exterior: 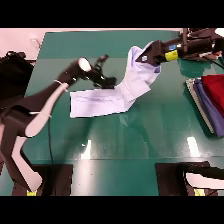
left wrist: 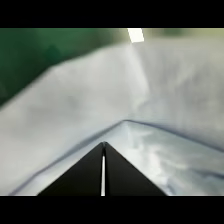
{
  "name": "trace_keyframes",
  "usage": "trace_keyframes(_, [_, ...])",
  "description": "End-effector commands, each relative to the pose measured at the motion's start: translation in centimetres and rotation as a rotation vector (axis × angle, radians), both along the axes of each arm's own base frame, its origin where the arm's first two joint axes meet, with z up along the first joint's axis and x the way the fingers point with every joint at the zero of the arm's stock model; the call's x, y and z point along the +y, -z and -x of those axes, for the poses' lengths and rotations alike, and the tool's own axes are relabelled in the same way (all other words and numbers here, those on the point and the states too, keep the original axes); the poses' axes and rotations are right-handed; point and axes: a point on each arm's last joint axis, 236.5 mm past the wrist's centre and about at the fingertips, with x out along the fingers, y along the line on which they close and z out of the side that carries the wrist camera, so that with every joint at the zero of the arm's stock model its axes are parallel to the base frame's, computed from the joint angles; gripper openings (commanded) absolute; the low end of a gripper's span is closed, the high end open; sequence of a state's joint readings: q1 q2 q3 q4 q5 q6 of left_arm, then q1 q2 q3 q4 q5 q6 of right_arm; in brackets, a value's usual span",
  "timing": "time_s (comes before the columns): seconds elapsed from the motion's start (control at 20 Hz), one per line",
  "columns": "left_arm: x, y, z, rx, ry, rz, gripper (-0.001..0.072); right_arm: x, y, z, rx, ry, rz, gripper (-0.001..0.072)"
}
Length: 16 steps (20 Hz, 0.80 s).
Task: Fold the shirts.
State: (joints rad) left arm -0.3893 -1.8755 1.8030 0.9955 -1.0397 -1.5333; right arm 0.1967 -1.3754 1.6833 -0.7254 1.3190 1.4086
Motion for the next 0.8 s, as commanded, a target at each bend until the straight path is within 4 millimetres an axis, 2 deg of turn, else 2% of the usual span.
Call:
trace_keyframes(0.0, [9.8, -6.9, -2.8, -0.122, -0.116, -0.078, 0.0025, 4.7, 0.8, 0.5, -0.013, -0.056, -0.022, 0.0015])
trace_keyframes(0.1, [16.0, -11.6, -3.3, -0.216, -0.190, -0.125, 0.0026, 9.7, 3.1, 1.1, -0.007, -0.129, -0.024, 0.0016])
trace_keyframes(0.25, [23.0, -17.9, -2.4, -0.322, -0.313, -0.156, 0.0026, 18.7, 6.6, 1.8, -0.037, -0.237, -0.037, 0.0035])
trace_keyframes(0.35, [25.4, -20.3, -1.5, -0.364, -0.361, -0.164, 0.0026, 24.3, 9.5, 2.6, -0.034, -0.293, -0.047, 0.0391])
trace_keyframes(0.4, [26.2, -21.2, -1.0, -0.382, -0.369, -0.170, 0.0026, 26.2, 10.4, 3.0, -0.031, -0.320, -0.052, 0.0484])
trace_keyframes(0.45, [26.7, -21.6, -0.7, -0.390, -0.365, -0.180, 0.0026, 27.2, 10.5, 3.6, -0.013, -0.347, -0.073, 0.0479])
trace_keyframes(0.5, [26.8, -21.7, -0.3, -0.386, -0.360, -0.190, 0.0026, 27.0, 10.3, 3.7, 0.002, -0.357, -0.082, 0.0478])
trace_keyframes(0.6, [26.7, -21.3, 0.3, -0.372, -0.328, -0.209, 0.0026, 23.7, 10.8, 2.7, 0.023, -0.332, -0.030, 0.0477])
trace_keyframes(0.75, [26.5, -20.9, 0.7, -0.348, -0.314, -0.211, 0.0026, 14.4, 14.1, 0.2, 0.106, -0.218, 0.107, 0.0476])
